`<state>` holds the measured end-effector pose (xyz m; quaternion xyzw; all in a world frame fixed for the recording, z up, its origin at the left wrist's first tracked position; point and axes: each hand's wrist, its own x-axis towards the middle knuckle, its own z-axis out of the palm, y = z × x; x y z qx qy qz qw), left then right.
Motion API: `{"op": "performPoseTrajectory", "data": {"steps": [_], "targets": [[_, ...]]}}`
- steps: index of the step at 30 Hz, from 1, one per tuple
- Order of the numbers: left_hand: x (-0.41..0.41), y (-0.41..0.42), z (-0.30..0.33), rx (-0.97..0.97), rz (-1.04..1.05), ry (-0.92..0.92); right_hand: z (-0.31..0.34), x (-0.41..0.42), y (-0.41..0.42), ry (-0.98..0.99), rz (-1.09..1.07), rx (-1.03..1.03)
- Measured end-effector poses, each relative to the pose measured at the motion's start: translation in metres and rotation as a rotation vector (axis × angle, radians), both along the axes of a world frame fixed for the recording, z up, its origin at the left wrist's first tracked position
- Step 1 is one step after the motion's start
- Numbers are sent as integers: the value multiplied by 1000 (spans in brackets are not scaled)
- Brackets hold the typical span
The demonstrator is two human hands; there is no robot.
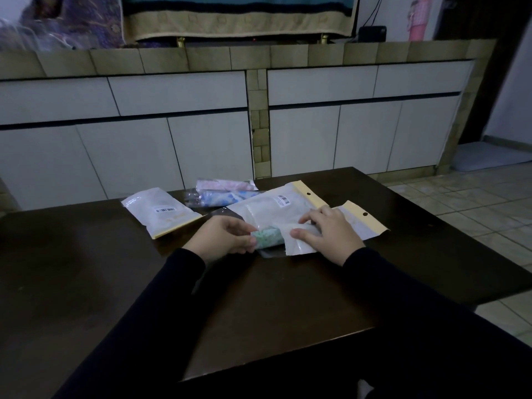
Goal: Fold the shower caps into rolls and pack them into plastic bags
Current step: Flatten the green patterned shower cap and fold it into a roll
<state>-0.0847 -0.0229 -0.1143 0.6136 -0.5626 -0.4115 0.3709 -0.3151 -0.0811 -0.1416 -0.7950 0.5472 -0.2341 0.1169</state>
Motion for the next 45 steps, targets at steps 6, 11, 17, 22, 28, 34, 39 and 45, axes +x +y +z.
{"op": "performPoseTrajectory", "data": {"steps": [6,11,17,22,28,34,39,45], "targets": [[-19,-6,-2,-65,111,-73,-1,3,-1,6,78,0],[-31,-4,-1,-48,51,-87,5,-1,2,4,76,3],[-30,-6,-3,-55,156,-151,2,8,9,90,-153,-56],[-35,-3,5,66,114,38,3,8,10,99,-93,-33],[-45,-8,0,225,-107,306,5,3,7,69,48,-4],[-27,6,8,51,-17,102,8,-13,6,27,182,59],[-17,-2,4,-380,-48,-496,11,-28,7,-19,286,120],[-33,-10,-7,-525,-385,-848,13,-38,22,-70,253,-25]]}}
